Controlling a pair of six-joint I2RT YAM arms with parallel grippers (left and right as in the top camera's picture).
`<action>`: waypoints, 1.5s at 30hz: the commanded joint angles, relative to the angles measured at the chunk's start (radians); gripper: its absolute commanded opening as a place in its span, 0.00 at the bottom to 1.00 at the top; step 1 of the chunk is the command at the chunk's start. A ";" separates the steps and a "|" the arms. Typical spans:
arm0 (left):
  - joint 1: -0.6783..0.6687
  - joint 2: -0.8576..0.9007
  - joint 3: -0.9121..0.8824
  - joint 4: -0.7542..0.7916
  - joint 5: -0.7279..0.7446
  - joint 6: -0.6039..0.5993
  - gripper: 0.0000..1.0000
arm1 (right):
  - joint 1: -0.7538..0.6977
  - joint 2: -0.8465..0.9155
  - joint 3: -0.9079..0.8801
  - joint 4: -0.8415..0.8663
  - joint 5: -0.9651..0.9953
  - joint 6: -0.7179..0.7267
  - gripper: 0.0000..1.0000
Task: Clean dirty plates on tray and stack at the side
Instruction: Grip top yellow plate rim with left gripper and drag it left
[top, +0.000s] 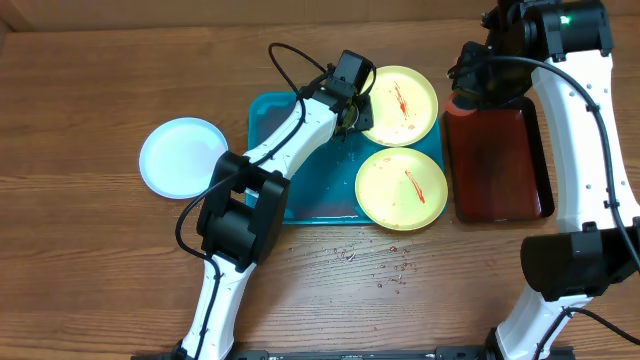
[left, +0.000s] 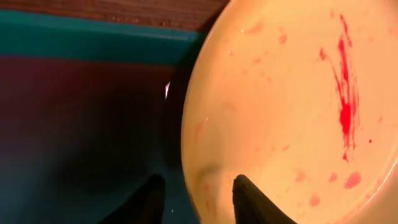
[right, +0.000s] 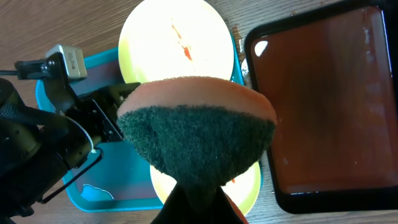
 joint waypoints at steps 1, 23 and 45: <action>0.003 0.011 0.000 0.020 -0.034 -0.012 0.32 | -0.004 -0.004 0.005 0.003 0.005 -0.007 0.04; 0.005 0.011 -0.071 0.108 -0.037 -0.034 0.04 | -0.005 -0.004 0.005 -0.005 0.005 -0.014 0.04; 0.254 -0.220 -0.070 -0.333 0.182 0.233 0.04 | 0.015 -0.003 -0.014 0.086 -0.085 -0.034 0.04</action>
